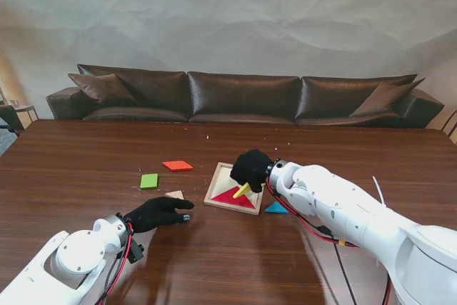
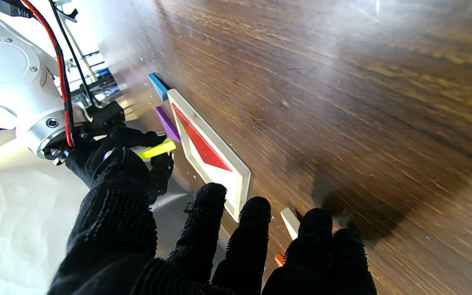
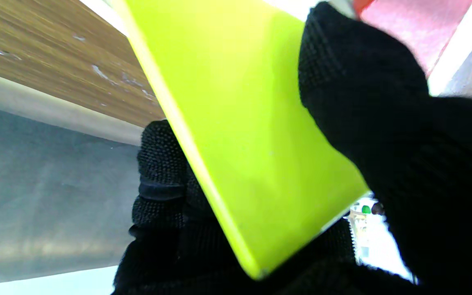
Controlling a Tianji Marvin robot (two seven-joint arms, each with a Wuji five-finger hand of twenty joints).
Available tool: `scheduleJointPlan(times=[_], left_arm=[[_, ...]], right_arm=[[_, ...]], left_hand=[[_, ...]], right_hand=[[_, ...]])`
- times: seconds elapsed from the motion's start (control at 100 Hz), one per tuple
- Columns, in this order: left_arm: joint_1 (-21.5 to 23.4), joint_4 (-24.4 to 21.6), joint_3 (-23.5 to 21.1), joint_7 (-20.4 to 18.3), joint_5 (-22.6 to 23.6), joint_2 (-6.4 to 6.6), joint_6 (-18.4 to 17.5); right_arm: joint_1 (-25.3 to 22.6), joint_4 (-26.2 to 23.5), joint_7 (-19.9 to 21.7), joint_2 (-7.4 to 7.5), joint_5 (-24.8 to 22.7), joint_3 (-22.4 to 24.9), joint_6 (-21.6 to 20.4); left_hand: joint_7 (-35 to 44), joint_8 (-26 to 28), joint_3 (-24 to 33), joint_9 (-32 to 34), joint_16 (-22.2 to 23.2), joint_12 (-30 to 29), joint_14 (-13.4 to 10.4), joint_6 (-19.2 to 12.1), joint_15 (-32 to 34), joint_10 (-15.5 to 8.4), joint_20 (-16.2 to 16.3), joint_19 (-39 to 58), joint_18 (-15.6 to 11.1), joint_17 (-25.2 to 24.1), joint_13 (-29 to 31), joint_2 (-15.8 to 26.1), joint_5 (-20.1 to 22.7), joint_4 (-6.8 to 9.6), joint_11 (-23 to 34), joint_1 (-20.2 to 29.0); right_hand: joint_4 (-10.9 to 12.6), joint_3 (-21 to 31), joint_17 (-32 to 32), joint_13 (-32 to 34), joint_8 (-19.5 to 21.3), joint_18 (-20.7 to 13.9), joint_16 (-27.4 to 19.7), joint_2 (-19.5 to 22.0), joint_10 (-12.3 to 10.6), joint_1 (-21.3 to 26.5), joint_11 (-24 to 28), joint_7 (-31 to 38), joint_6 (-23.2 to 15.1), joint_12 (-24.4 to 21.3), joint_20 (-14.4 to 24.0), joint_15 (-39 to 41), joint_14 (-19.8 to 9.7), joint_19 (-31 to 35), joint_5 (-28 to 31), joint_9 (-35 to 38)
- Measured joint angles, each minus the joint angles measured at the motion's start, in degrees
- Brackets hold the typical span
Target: Assemble the tangram pieces into a square
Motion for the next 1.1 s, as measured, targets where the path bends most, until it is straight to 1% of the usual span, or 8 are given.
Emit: scheduleJointPlan(times=[0.06, 0.18, 0.25, 0.34, 0.51, 0.66, 0.92, 1.1], left_arm=[[0.01, -0.05, 0.0, 0.0, -0.06, 0.0, 0.14], [0.09, -0.17, 0.0, 0.05, -0.16, -0.02, 0.42], [0.17, -0.28, -0.01, 0.1, -0.29, -0.02, 0.63], [0.24, -0.37, -0.02, 0.11, -0.46, -0.03, 0.85], [0.31, -0.38, -0.07, 0.13, -0.59, -0.05, 0.97], [0.31, -0.38, -0.08, 0.14, -0.77, -0.05, 1.15], [0.3, -0.41, -0.08, 0.09, -0.84, -0.05, 1.34], [0.31, -0.4, -0.1, 0.09, -0.87, -0.07, 1.38]], right_arm=[[0.87, 1.69, -1.57, -0.94, 0.11, -1.93, -0.59], [2.52, 6.91, -5.21, -3.65, 0.32, -5.36, -2.3], [3.34, 9.34, -5.83, -4.99, 0.81, -7.25, -3.04], [4.36, 12.81, -7.9, -6.78, 1.33, -10.43, -4.59], [4.89, 17.7, -8.95, -9.39, 3.59, -12.25, -6.87], [5.1, 19.64, -10.66, -10.44, 3.94, -14.02, -7.32], [5.58, 22.18, -13.2, -11.56, 4.18, -17.46, -8.73], [5.79, 23.63, -15.13, -12.26, 4.18, -19.01, -9.64]], left_hand=[[0.0, 0.0, -0.01, 0.0, 0.0, 0.0, 0.01, 0.0, 0.0, 0.0, 0.0, -0.02, -0.03, -0.01, 0.0, 0.0, 0.0, 0.0, 0.0, 0.0], [0.0, 0.0, -0.01, 0.0, 0.0, 0.0, 0.01, 0.0, 0.0, 0.0, 0.0, -0.49, -0.37, -0.01, 0.0, 0.0, 0.0, 0.0, 0.0, 0.0], [0.0, 0.0, -0.01, 0.0, 0.0, 0.0, 0.01, 0.0, 0.0, 0.0, -0.02, -0.63, -0.63, -0.11, 0.0, 0.0, 0.0, 0.0, 0.0, 0.0], [0.0, 0.0, -0.01, 0.0, 0.0, 0.0, 0.01, 0.0, 0.0, 0.01, -0.02, -0.63, -0.96, -0.12, 0.0, 0.0, 0.0, 0.0, 0.0, 0.0], [0.0, 0.0, -0.01, 0.0, 0.0, 0.0, 0.01, 0.0, 0.0, 0.01, -0.02, -0.63, -1.36, -0.13, 0.0, 0.0, 0.0, 0.0, 0.0, 0.0], [0.0, 0.0, -0.02, 0.0, 0.0, 0.0, 0.01, 0.0, 0.0, 0.01, -0.02, -0.63, -1.79, -0.13, 0.0, 0.0, 0.0, 0.0, 0.0, 0.0], [0.0, 0.0, -0.02, 0.0, 0.0, 0.0, 0.01, 0.0, 0.01, 0.01, -0.03, -0.66, -2.17, -0.18, 0.0, 0.0, 0.0, 0.0, 0.0, 0.0], [0.0, 0.0, -0.02, 0.0, 0.0, 0.0, 0.01, 0.0, 0.01, 0.01, -0.03, -0.66, -2.21, -0.2, 0.0, 0.0, 0.0, 0.0, 0.0, 0.01]], right_hand=[[0.0, 0.0, 0.0, 0.0, -0.18, -0.03, 0.0, -0.63, -0.03, 0.15, 0.0, -0.05, 0.0, -0.01, -0.28, -0.13, -0.04, 0.0, 0.57, 0.0], [0.0, 0.0, 0.0, -0.01, -0.22, -0.16, 0.0, -0.68, -0.2, 0.25, 0.0, -0.12, 0.0, -0.02, -1.56, -0.75, -0.34, 0.0, 0.62, 0.0], [0.0, 0.0, 0.0, -0.01, -0.23, -0.17, 0.0, -0.68, -0.22, 0.28, 0.0, -0.12, 0.0, -0.05, -4.25, -1.61, -0.44, 0.27, 0.65, 0.0], [-0.02, 0.0, 0.0, -0.01, -0.29, -0.82, -0.77, -0.77, -0.62, 0.32, -0.02, -0.49, -0.11, -0.12, -5.58, -2.94, -0.85, 0.43, 1.18, 0.0], [-0.48, 0.0, 0.0, -0.01, -0.46, -1.46, -0.79, -1.25, -0.63, 1.8, -1.41, -0.69, -0.02, -0.73, -11.83, -6.05, -1.33, 0.7, 1.3, -0.14], [-0.48, 0.0, 0.0, -0.01, -0.74, -2.24, -1.96, -1.27, -0.63, 2.34, -1.46, -0.73, 0.04, -0.74, -13.14, -7.03, -1.83, 0.7, 1.3, -0.17], [-0.56, -0.04, 0.0, -0.01, -0.76, -3.08, -2.04, -1.3, -0.67, 3.08, -1.47, -0.73, 0.11, -0.78, -13.37, -7.9, -2.23, 0.7, 1.4, -0.22], [-1.15, -2.55, 0.0, -0.07, -0.79, -3.63, -2.22, -1.36, -0.69, 5.4, -1.33, -0.73, 0.47, -1.51, -13.87, -8.92, -2.25, 1.27, 2.5, -0.22]])
